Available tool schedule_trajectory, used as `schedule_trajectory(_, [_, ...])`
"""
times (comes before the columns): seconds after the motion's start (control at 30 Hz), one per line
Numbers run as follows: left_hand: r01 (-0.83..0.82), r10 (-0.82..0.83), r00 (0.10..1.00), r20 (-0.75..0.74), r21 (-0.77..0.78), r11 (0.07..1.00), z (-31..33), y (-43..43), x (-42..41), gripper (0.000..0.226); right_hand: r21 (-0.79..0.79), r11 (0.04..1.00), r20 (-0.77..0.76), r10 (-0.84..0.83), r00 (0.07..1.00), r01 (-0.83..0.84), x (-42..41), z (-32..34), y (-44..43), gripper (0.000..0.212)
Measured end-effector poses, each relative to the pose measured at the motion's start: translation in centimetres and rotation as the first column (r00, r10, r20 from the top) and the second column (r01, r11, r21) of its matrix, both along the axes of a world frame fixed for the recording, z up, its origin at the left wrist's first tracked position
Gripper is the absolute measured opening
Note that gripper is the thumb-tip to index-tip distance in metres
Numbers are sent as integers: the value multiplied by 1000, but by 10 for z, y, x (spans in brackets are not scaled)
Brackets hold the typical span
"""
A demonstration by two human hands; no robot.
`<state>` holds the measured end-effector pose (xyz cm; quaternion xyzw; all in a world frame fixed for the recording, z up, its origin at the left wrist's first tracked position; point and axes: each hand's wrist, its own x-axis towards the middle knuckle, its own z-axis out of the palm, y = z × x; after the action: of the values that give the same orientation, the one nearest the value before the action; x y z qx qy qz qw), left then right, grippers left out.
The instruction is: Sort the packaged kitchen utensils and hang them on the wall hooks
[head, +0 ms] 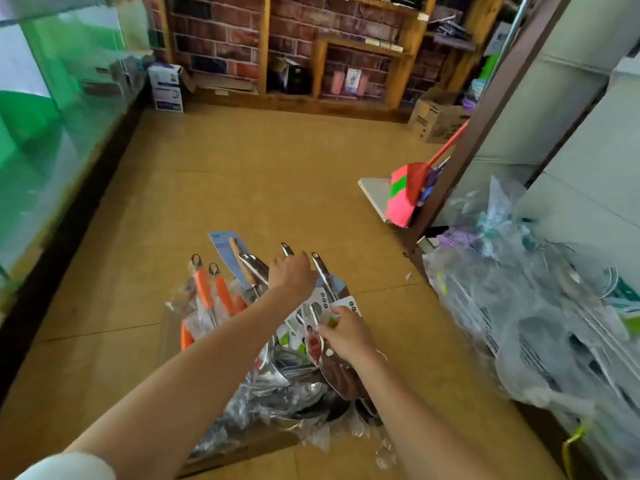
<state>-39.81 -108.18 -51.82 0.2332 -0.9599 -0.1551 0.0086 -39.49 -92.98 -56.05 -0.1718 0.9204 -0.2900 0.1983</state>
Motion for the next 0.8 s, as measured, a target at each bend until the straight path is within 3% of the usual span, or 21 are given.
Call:
schedule_trajectory(0.1, [-106, 106, 994, 27, -19, 994, -12, 9, -21, 34, -24, 999, -1, -42, 999, 42, -5, -9, 1, 57])
schedule_trajectory(0.23, [-225, 228, 974, -20, 84, 971, -27, 5, -37, 38, -96, 991, -22, -95, 995, 92, -9, -15, 3, 37])
schedule_trajectory(0.4, [-299, 298, 954, 28, 164, 940, -24, 6, -41, 3, -161, 979, 16, -121, 992, 122, -10, -19, 4, 57])
schedule_trajectory(0.53, [-317, 335, 941, 46, 466, 826, -17, 2, -42, 29, -268, 946, 154, -143, 978, 181, -12, -12, 7, 40])
schedule_trajectory(0.67, [-267, 273, 960, 66, 517, 814, -15, 8, -35, 34, -338, 915, 340, -100, 935, 220, -7, -7, 6, 25])
schedule_trajectory(0.8, [-315, 370, 928, 38, 607, 729, -17, 4, -30, 40, -411, 884, 408, -40, 912, 222, -1, 0, 8, 13])
